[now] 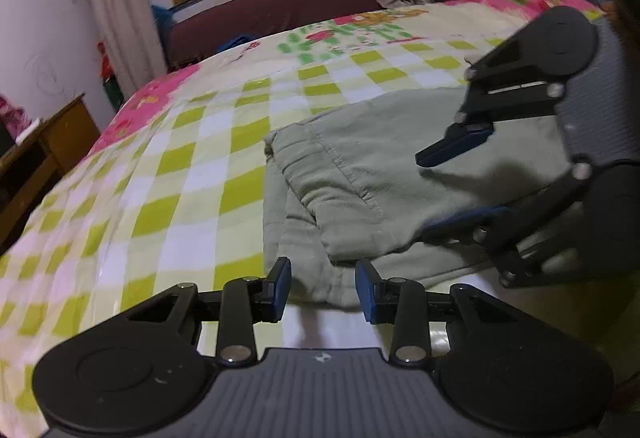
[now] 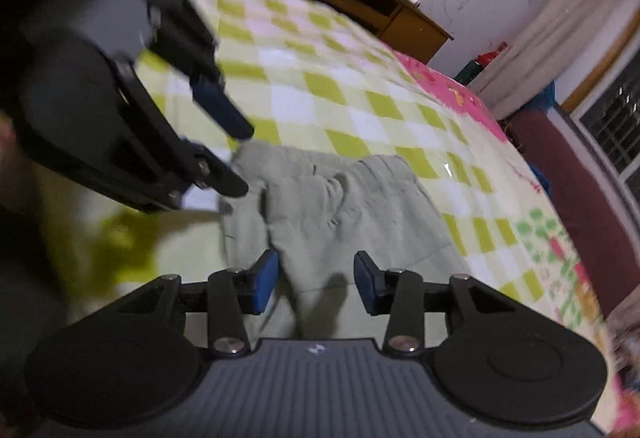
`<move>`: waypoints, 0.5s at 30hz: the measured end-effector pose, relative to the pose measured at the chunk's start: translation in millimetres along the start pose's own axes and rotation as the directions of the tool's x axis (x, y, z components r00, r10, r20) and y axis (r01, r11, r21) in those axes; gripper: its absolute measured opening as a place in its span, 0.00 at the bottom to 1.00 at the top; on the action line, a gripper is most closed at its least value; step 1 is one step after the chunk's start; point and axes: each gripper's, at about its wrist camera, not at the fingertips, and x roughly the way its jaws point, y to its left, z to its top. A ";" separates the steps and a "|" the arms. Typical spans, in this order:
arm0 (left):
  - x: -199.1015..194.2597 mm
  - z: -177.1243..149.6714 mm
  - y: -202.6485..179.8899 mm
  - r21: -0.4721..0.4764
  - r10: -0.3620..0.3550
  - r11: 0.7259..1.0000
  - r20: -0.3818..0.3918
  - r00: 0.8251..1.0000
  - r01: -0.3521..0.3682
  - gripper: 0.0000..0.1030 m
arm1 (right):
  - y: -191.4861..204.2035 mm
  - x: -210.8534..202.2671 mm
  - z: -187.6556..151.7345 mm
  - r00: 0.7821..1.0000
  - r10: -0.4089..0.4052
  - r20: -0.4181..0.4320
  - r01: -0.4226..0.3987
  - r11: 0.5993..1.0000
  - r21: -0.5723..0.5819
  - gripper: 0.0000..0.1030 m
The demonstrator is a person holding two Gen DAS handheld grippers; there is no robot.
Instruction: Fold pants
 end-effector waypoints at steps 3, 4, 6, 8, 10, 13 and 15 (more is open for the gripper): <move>16.7 0.2 4.1 0.003 0.001 1.000 -0.020 1.000 -0.001 0.48 | -18.5 3.6 -2.7 0.999 0.039 -0.034 -0.034 0.990 0.137 0.08; 19.4 -0.6 5.7 -0.001 0.000 1.000 -0.023 1.000 0.000 0.48 | -26.0 1.8 -1.2 0.999 0.044 -0.029 -0.038 0.982 0.183 0.07; 19.6 -1.7 8.3 -0.013 -0.006 1.000 -0.016 1.000 0.006 0.48 | -39.4 -2.9 3.4 0.997 0.072 -0.015 -0.065 0.961 0.270 0.03; 13.5 -2.0 8.6 -0.021 -0.013 1.000 0.006 1.000 0.013 0.48 | -58.4 -7.0 7.9 0.990 0.142 0.012 -0.134 0.901 0.412 0.03; 6.9 -1.7 8.6 -0.019 -0.018 1.000 0.029 0.999 0.018 0.48 | -72.6 -12.0 15.0 0.979 0.192 0.062 -0.197 0.838 0.510 0.03; -0.3 0.6 11.4 -0.025 -0.025 0.999 0.059 0.998 0.026 0.48 | -80.1 -27.3 29.3 0.967 0.211 0.144 -0.256 0.793 0.553 0.03; -1.7 2.0 11.3 -0.022 -0.013 1.000 0.075 0.997 0.014 0.48 | -81.5 -29.1 39.2 0.961 0.214 0.177 -0.278 0.781 0.559 0.03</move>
